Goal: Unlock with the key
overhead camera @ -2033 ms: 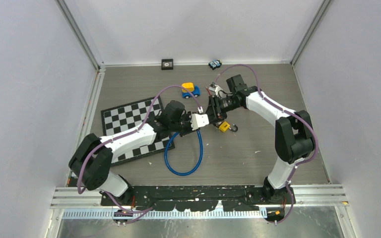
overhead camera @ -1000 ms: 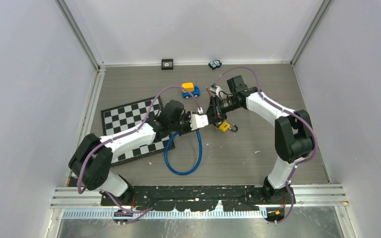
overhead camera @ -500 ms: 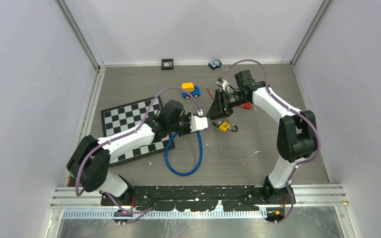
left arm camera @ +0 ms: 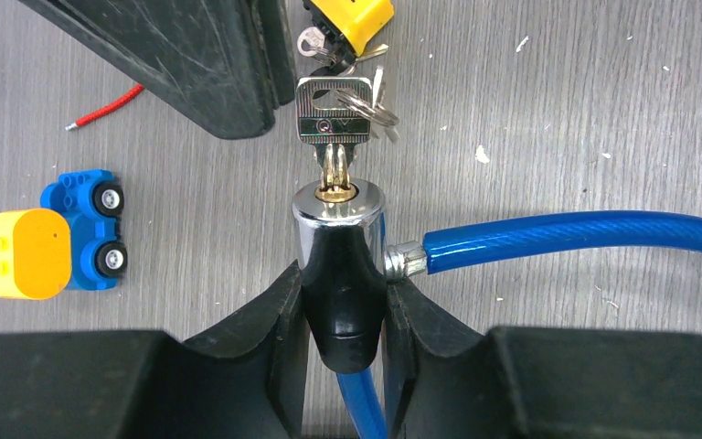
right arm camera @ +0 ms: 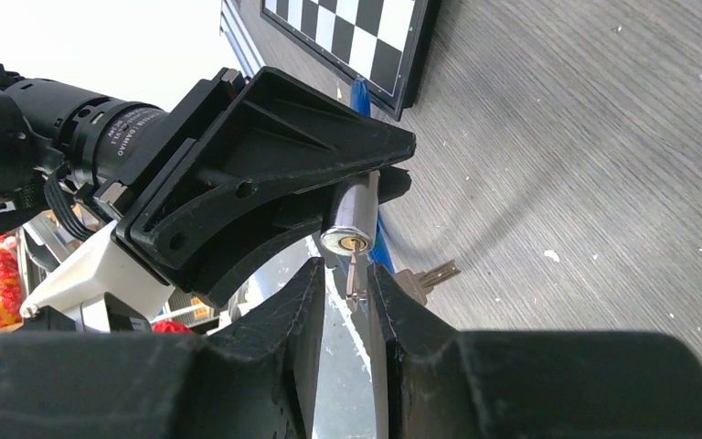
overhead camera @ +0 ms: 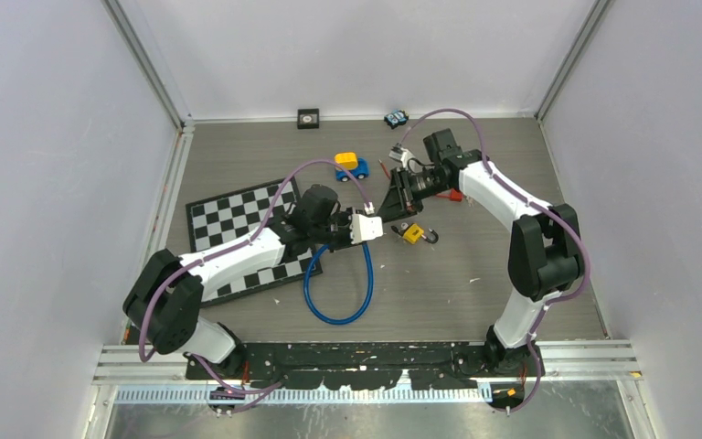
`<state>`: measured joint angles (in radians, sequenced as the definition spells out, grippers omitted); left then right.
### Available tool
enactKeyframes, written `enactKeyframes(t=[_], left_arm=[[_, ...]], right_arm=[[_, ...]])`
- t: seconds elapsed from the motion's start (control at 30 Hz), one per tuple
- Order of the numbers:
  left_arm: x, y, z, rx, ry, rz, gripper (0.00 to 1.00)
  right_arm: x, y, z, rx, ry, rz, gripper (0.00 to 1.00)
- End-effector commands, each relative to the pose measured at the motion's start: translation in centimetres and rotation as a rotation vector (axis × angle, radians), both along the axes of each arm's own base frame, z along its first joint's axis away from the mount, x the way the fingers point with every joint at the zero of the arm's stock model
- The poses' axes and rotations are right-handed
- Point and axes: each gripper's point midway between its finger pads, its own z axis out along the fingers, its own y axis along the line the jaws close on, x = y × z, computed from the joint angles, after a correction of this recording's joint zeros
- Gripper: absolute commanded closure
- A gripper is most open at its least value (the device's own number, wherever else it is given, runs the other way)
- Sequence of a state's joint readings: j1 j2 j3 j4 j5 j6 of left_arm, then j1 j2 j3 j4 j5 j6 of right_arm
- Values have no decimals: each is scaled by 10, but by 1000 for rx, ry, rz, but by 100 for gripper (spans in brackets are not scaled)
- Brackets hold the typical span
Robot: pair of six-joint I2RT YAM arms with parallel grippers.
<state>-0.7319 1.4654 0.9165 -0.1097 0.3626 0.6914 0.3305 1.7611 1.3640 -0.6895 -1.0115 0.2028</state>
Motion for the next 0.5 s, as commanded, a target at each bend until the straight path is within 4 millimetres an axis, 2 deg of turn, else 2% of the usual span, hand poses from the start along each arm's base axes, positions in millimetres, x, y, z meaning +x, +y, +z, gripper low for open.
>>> enactKeyframes(t=[0.0, 0.27, 0.4, 0.47], left_arm=[[3, -5, 27, -45, -52, -25, 100], [4, -4, 27, -43, -53, -18, 100], [4, -4, 26, -44, -56, -14, 100], [4, -3, 26, -44, -58, -12, 100]], right_arm=[[-6, 5, 4, 5, -36, 27, 71], [-13, 4, -5, -17, -24, 32, 72], [-15, 4, -4, -14, -22, 34, 80], [-15, 4, -3, -9, -23, 35, 87]])
